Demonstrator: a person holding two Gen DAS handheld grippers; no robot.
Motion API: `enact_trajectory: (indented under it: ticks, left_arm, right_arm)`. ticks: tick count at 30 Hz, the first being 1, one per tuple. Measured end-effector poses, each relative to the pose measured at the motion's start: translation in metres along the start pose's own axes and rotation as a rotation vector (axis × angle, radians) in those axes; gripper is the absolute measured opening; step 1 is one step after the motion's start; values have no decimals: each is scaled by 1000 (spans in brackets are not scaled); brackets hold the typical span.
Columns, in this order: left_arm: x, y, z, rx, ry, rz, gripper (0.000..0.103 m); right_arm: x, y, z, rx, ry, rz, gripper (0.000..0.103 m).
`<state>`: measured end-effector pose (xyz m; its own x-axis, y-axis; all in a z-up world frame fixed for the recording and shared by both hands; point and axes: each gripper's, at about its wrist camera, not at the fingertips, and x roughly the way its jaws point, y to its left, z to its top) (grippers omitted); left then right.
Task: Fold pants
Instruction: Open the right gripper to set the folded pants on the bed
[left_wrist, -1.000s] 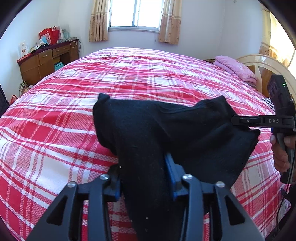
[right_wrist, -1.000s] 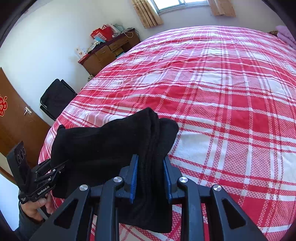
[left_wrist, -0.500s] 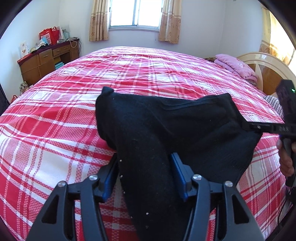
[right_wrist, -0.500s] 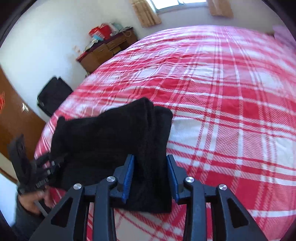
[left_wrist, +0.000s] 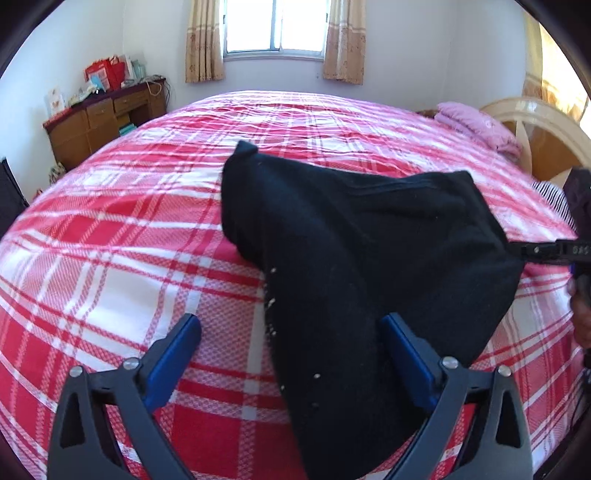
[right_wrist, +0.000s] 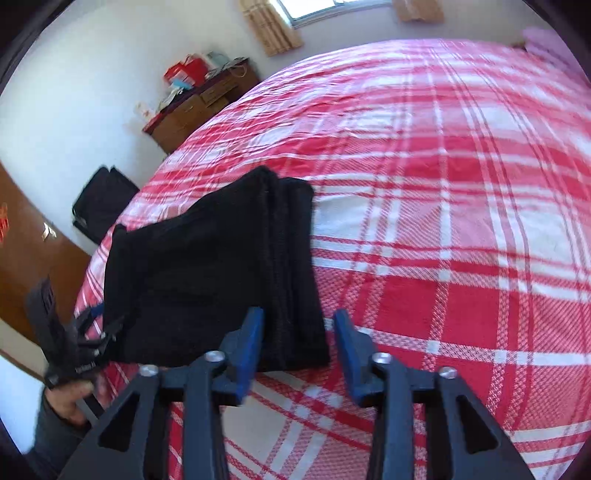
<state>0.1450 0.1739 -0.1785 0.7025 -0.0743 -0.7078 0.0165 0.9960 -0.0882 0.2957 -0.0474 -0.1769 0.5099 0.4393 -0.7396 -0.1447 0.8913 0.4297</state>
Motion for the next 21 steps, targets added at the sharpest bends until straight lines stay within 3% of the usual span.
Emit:
enact_trajectory:
  ticks: [3,7,14,16,21]
  left_arm:
    - [-2,-1,1,5,5,16,101]
    - [-8,-3,0,25,13,41,101]
    - [-25,-5,7,31,3,74,100]
    - [-33,-10,10,31,-14,66,100]
    - [-57,-29,24,18,-79,38,100]
  right_arm:
    - [-4,0,-4,8,-26,5,50]
    - [-21,2,-9,3,-72,-55,56]
    - [-67,-8,-12,76,-128,-145,56]
    - [-87,0,-18,42,-140,-221,56]
    - [-134,32,-37,-97,-195,-279,57]
